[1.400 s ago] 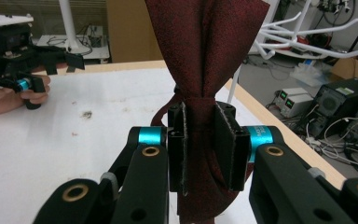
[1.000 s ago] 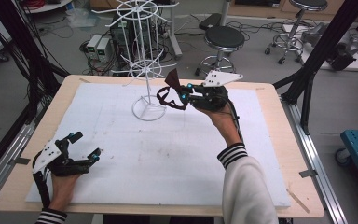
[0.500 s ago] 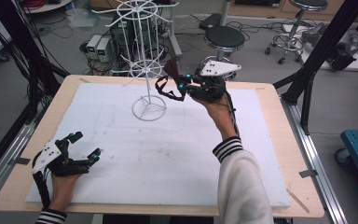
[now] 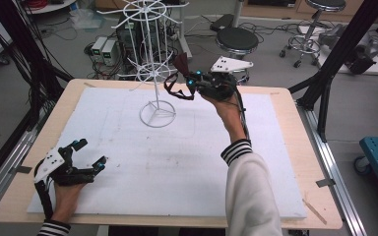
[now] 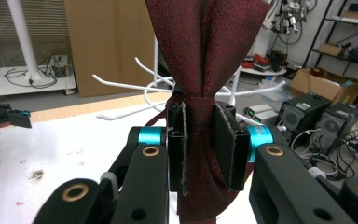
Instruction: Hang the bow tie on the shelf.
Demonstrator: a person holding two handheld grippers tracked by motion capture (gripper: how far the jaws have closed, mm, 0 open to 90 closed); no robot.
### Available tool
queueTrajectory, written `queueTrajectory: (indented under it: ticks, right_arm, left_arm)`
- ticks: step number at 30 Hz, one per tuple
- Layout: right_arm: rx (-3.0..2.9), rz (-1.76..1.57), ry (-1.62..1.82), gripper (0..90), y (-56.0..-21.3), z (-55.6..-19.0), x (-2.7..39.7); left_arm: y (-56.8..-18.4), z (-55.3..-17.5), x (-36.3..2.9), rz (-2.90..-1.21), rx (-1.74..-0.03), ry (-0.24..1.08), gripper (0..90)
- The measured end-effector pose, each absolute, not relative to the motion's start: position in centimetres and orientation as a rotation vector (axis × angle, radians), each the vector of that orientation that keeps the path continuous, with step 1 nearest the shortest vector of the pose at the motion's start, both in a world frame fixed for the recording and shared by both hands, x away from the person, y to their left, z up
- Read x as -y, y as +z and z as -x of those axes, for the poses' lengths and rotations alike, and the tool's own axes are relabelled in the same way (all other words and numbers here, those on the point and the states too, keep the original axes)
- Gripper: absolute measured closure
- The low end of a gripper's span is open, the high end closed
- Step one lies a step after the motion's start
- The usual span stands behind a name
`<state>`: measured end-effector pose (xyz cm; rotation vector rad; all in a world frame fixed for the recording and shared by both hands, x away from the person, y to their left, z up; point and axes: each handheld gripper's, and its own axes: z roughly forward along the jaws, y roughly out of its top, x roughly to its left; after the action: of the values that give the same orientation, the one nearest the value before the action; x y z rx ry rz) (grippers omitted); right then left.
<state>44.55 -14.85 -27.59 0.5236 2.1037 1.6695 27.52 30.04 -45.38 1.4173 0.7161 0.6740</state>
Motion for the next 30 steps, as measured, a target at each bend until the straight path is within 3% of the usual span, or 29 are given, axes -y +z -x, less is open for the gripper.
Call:
queueTrajectory:
  ticks: [30]
  right_arm:
    - [-2.16, -0.758, 1.566, 74.8, -30.8, -47.1, 15.0]
  left_arm:
    - [-45.4, -27.5, -30.0, -1.413, -0.714, 0.674, 1.8]
